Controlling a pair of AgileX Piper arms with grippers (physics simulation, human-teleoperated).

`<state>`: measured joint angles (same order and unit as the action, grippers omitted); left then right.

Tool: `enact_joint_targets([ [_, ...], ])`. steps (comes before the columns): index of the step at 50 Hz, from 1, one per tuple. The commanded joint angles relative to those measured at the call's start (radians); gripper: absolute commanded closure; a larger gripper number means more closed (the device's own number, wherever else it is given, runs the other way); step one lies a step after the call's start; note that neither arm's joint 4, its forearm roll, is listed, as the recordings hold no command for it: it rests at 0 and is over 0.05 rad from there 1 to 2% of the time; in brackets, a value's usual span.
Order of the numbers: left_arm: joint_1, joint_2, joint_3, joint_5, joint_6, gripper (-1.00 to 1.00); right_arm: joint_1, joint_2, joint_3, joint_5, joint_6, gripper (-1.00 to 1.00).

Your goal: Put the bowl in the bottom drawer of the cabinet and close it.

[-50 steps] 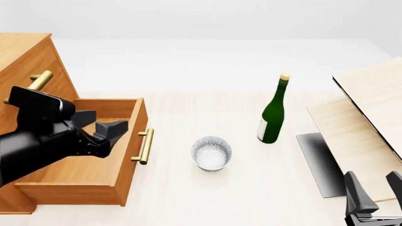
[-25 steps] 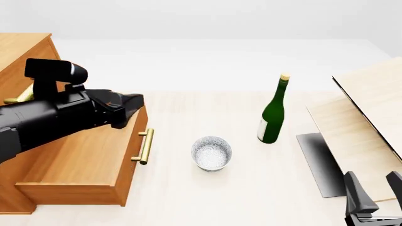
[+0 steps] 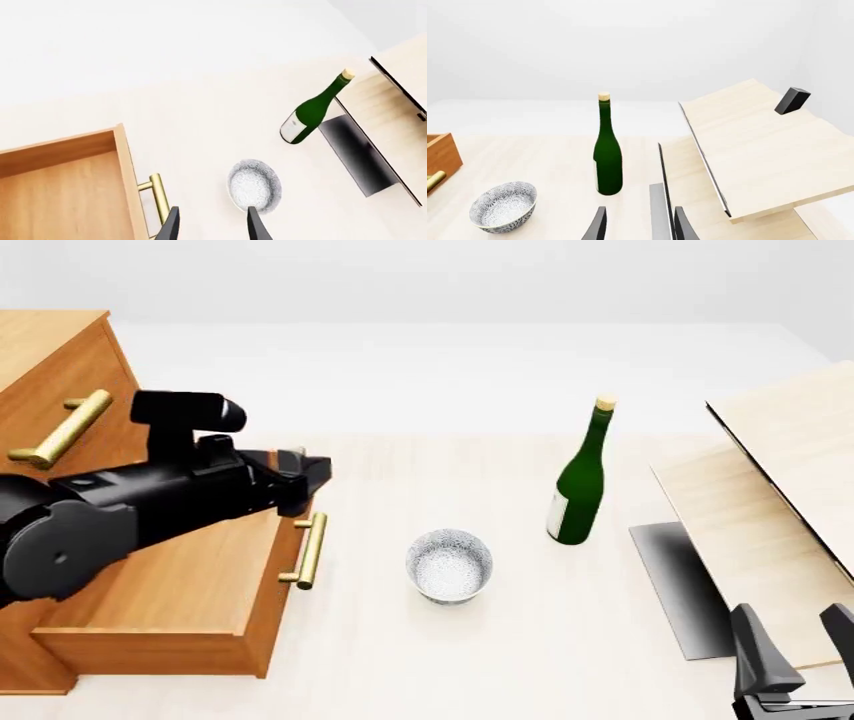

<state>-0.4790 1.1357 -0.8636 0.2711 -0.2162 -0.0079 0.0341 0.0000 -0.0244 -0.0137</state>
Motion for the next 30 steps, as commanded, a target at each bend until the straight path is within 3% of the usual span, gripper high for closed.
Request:
enact_joint_targets([
  [1,0.045,0.059,0.035,-0.078,0.039,-1.00,0.001,0.000,-0.002,0.003,0.002,-1.00],
  [17,-0.075,0.201,-0.021,-0.152,-0.034,-1.00,0.001,0.000,-0.002,0.003,0.002,-1.00],
  [30,-0.096,0.309,-0.051,-0.199,-0.066,-1.00,0.001,0.000,-0.002,0.003,0.002,-1.00],
])
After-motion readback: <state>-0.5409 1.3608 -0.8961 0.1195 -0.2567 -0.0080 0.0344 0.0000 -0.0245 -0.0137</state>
